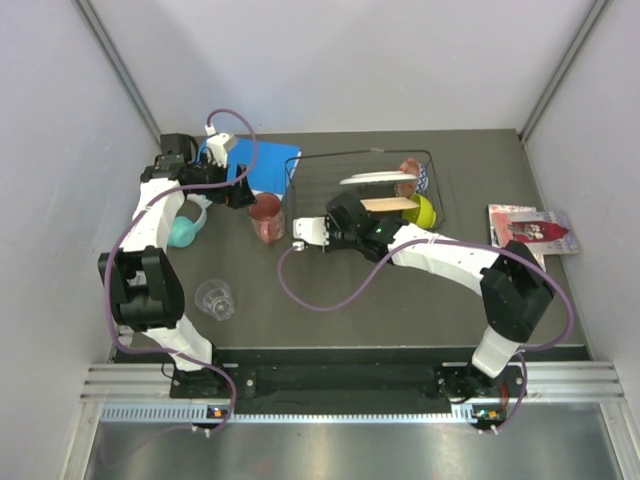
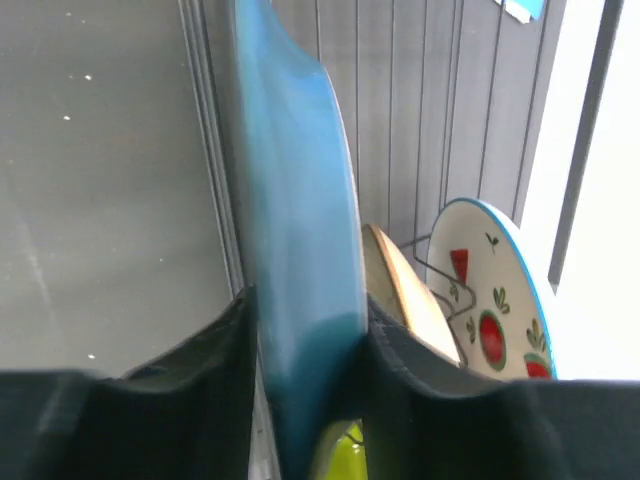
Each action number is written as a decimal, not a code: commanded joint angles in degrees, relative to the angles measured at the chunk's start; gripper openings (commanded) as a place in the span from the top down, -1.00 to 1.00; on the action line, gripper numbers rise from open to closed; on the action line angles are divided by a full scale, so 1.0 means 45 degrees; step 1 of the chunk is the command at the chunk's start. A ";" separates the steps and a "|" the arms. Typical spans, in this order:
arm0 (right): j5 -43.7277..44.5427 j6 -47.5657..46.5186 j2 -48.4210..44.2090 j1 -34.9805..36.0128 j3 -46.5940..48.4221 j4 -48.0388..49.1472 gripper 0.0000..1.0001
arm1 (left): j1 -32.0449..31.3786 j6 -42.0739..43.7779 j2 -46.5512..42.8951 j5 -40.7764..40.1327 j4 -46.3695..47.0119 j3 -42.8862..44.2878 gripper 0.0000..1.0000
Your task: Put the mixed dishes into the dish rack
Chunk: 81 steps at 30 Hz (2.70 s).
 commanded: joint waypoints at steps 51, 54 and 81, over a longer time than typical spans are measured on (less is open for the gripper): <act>-0.0020 -0.0035 0.0332 0.0101 0.1721 -0.0901 0.95 | 0.0097 -0.0279 -0.0236 0.0658 0.0391 -0.0422 -0.98; 0.0213 -0.0074 0.0080 0.0082 0.1858 -0.0882 1.00 | 0.0116 -0.0259 -0.0217 0.0678 0.0391 -0.0382 -0.98; 0.2030 -0.2594 -0.5390 0.0414 -0.0836 0.2321 1.00 | 0.0097 -0.0649 0.0077 0.0736 0.0508 -0.0343 -0.98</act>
